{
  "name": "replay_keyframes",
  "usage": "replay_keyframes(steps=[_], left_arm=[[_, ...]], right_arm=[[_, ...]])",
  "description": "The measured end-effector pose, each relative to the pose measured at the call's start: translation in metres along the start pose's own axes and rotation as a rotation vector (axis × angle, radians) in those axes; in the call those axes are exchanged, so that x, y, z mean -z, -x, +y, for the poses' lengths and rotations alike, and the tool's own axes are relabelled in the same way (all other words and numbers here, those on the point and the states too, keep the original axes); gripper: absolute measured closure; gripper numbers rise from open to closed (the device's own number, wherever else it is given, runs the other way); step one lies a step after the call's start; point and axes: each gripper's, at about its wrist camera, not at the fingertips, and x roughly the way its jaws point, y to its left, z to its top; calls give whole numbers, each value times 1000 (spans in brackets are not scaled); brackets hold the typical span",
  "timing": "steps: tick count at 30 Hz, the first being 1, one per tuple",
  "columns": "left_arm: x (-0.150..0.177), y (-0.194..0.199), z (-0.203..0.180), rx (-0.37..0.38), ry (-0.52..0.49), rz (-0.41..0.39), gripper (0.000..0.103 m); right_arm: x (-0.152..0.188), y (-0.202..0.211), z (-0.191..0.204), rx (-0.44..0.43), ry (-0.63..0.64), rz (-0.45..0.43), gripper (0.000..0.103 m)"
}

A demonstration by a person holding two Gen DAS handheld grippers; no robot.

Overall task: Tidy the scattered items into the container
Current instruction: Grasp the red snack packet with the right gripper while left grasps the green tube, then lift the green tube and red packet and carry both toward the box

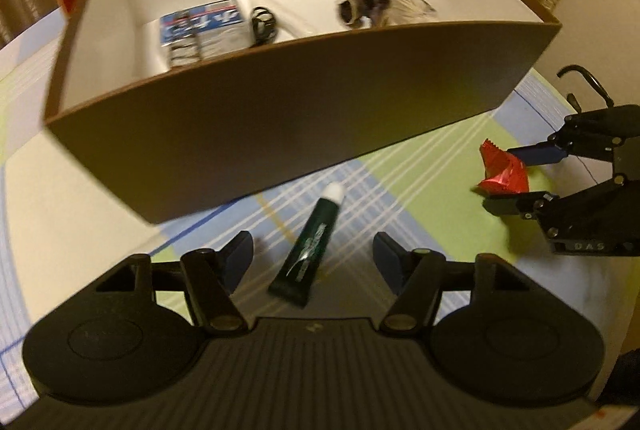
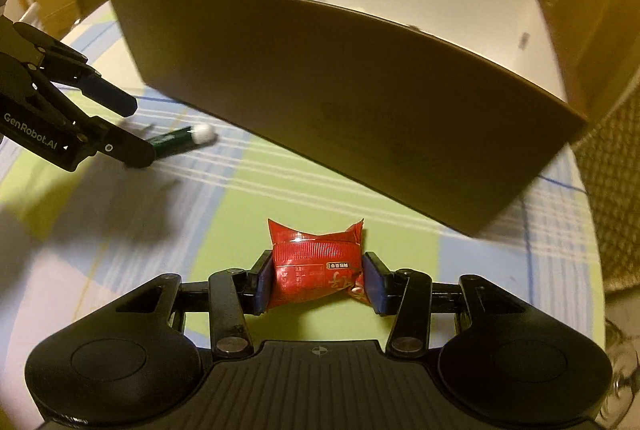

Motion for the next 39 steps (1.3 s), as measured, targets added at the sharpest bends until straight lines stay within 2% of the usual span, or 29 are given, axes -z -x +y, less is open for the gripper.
replay_keyframes(steps=[2, 4, 6, 8, 10, 11, 12, 15, 18, 25, 28, 29, 31, 34, 39], left_arm=[[-3, -6, -4, 12, -19, -1, 46], [-4, -12, -5, 23, -36, -4, 54], [-3, -19, -5, 30, -44, 7, 69], [-1, -20, -9, 25, -67, -18, 70], [1, -20, -11, 18, -83, -29, 76], [3, -19, -12, 15, -87, -34, 87], [5, -18, -12, 11, -90, -37, 90], [9, -15, -11, 9, -72, -29, 90], [16, -10, -12, -27, -55, -15, 90], [40, 6, -12, -117, 89, 45, 90], [46, 11, -11, -129, 136, 52, 89], [47, 11, -9, -130, 152, 50, 88], [45, 10, -8, -124, 181, 46, 84], [39, 4, -13, -145, 180, 42, 84], [43, 7, -15, -164, 199, 35, 83]], right_arm=[[3, 3, -5, 8, -19, 0, 59], [5, 5, -9, 12, -31, -2, 59], [7, 7, -11, 14, -40, -4, 59], [9, 9, -12, 17, -46, -5, 59], [10, 11, -13, 16, -48, -6, 59], [10, 10, -12, 15, -48, -7, 59], [10, 9, -11, 13, -46, -7, 59], [8, 9, -11, 10, -39, -7, 59], [8, 9, -11, 4, -31, -7, 59], [11, 11, -18, -14, -22, -12, 59], [12, 16, -20, -22, -17, -14, 59], [11, 15, -20, -26, -17, -14, 59], [11, 14, -22, -43, -34, -16, 52], [11, 14, -26, -67, -68, -20, 39], [8, 12, -23, -73, -30, -26, 38]])
